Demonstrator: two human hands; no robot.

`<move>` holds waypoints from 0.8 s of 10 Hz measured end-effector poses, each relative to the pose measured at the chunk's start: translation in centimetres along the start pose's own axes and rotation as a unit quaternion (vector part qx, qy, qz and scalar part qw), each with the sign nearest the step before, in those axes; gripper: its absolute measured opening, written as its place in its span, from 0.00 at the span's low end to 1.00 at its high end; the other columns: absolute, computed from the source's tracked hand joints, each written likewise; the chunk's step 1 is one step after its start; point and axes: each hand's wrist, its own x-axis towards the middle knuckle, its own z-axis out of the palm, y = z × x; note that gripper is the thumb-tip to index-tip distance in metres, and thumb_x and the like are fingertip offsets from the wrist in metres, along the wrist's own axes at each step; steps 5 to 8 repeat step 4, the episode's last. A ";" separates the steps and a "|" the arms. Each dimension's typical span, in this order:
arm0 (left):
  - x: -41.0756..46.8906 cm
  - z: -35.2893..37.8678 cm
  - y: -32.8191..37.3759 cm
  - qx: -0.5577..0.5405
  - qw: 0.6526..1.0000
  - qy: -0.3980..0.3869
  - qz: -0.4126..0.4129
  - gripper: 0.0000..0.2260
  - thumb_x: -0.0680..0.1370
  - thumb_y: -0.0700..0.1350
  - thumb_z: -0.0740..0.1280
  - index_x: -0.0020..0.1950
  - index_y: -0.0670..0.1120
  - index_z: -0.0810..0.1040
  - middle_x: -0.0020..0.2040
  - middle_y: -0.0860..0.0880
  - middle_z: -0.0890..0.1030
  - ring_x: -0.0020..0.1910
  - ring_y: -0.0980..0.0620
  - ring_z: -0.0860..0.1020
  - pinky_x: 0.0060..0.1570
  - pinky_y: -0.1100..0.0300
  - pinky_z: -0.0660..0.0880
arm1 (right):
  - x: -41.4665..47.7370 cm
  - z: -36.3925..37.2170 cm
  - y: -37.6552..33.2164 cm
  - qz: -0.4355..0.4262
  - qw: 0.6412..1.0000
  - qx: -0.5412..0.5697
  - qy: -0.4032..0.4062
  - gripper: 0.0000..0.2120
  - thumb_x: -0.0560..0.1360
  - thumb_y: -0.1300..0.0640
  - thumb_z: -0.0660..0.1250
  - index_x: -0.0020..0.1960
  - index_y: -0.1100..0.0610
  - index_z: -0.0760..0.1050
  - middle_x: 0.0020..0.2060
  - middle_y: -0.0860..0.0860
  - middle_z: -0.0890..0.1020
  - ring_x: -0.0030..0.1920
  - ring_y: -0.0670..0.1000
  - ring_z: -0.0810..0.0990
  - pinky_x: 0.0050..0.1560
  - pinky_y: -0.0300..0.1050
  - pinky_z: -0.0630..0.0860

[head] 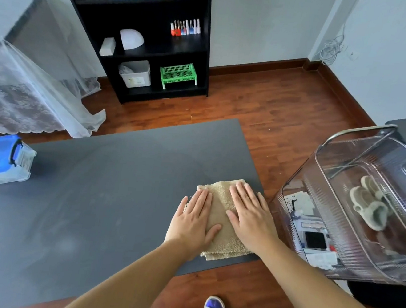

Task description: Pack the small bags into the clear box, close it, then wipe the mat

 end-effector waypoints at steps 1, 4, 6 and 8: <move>0.1 0.0 -0.2 -0.003 1.000 -0.014 0.003 0.35 0.76 0.66 0.40 0.75 0.47 0.35 0.74 0.52 0.34 0.72 0.57 0.31 0.72 0.55 0.34 | -0.1 1.1 0.9 0.005 0.999 -0.024 -0.041 0.31 0.79 0.40 0.41 0.76 0.52 0.39 0.75 0.47 0.41 0.77 0.47 0.40 0.76 0.54 0.40; -0.7 -1.4 -3.8 -0.042 0.999 -0.002 -0.024 0.31 0.78 0.64 0.46 0.76 0.52 0.43 0.78 0.52 0.43 0.76 0.55 0.42 0.74 0.57 0.40 | 0.8 0.5 -0.7 0.035 0.999 0.006 -0.013 0.28 0.79 0.40 0.42 0.77 0.49 0.49 0.77 0.48 0.54 0.77 0.49 0.45 0.74 0.59 0.42; -0.7 -1.4 -3.8 -0.042 0.999 -0.002 -0.024 0.31 0.78 0.64 0.46 0.76 0.52 0.43 0.78 0.52 0.43 0.76 0.55 0.42 0.74 0.57 0.40 | 0.8 0.5 -0.7 0.035 0.999 0.006 -0.013 0.28 0.79 0.40 0.42 0.77 0.49 0.49 0.77 0.48 0.54 0.77 0.49 0.45 0.74 0.59 0.42; -0.7 -1.4 -3.8 -0.042 0.999 -0.002 -0.024 0.31 0.78 0.64 0.46 0.76 0.52 0.43 0.78 0.52 0.43 0.76 0.55 0.42 0.74 0.57 0.40 | 0.8 0.5 -0.7 0.035 0.999 0.006 -0.013 0.28 0.79 0.40 0.42 0.77 0.49 0.49 0.77 0.48 0.54 0.77 0.49 0.45 0.74 0.59 0.42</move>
